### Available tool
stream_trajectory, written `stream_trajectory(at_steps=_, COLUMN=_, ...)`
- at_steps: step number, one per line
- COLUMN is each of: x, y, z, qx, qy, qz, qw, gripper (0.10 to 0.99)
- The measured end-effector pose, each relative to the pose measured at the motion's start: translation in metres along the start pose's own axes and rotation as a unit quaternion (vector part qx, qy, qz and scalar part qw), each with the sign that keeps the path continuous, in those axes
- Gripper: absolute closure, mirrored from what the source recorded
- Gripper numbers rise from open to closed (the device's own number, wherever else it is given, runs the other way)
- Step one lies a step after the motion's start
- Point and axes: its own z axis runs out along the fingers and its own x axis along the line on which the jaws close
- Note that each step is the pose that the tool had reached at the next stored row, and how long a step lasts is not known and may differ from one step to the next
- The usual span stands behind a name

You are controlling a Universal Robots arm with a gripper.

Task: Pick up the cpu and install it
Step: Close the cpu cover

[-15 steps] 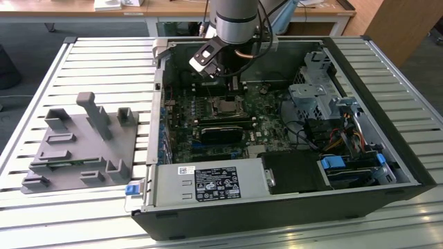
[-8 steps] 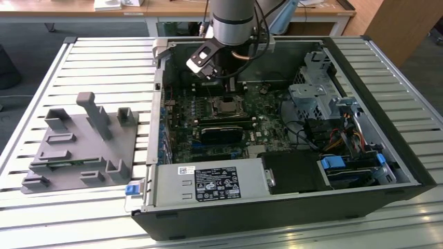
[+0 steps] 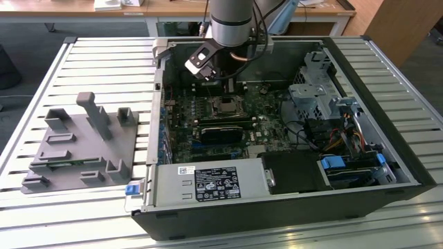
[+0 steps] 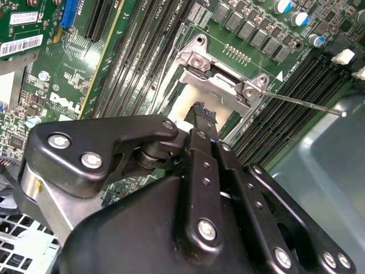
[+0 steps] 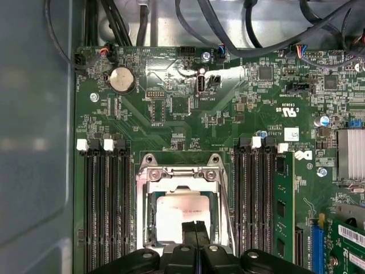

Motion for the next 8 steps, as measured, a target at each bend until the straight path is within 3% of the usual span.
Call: stream_trajectory(at_steps=8, x=0.0000, y=-0.0079, z=0.0035, qx=0.0000, qy=0.0000, qz=0.000, qw=1.0000, gripper=0.980)
